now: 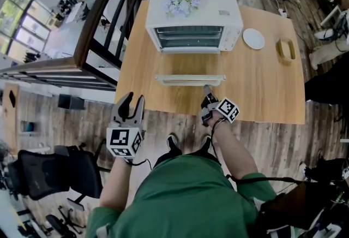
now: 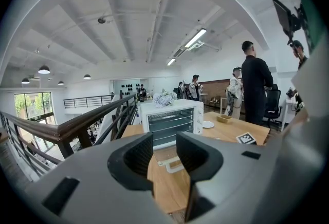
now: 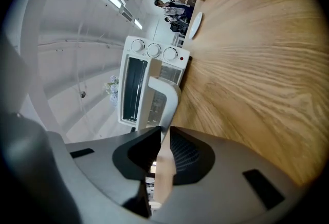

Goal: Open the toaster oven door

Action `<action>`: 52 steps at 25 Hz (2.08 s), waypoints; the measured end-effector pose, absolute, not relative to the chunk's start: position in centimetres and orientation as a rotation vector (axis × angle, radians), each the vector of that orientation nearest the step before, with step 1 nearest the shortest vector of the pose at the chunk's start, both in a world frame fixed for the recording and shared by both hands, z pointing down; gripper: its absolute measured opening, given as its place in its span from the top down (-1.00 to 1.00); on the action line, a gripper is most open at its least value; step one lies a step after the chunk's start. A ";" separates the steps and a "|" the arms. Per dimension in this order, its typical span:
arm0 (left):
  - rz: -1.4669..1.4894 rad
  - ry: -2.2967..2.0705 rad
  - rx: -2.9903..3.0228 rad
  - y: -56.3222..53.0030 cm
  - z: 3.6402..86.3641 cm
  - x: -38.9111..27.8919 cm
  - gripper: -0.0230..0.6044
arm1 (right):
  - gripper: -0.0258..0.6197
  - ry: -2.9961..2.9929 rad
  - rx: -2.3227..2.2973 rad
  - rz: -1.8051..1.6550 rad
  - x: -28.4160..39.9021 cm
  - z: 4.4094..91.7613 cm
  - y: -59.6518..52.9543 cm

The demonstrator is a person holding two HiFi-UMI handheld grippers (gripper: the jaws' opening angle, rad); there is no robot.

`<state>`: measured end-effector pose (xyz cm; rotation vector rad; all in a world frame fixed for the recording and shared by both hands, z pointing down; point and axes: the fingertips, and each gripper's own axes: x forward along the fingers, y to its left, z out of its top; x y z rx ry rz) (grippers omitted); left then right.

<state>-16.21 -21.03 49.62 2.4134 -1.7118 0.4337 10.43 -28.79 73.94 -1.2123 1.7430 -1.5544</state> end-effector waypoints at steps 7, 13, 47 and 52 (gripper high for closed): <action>0.413 -1.713 2.415 -21.3 49.5 -16.5 0.45 | 0.72 1.725 -1.345 -1.683 10.3 77.1 -28.3; 0.415 -1.706 2.414 -21.4 49.7 -16.4 0.45 | 0.74 1.714 -1.388 -1.733 10.4 78.3 -28.2; 0.169 -1.733 2.461 -26.1 46.3 -16.3 0.45 | 0.63 2.412 -1.673 -0.716 14.2 53.1 -29.7; 0.079 -1.736 2.501 -26.9 43.9 -15.5 0.45 | 0.63 2.609 -1.701 -0.280 10.9 45.6 -28.6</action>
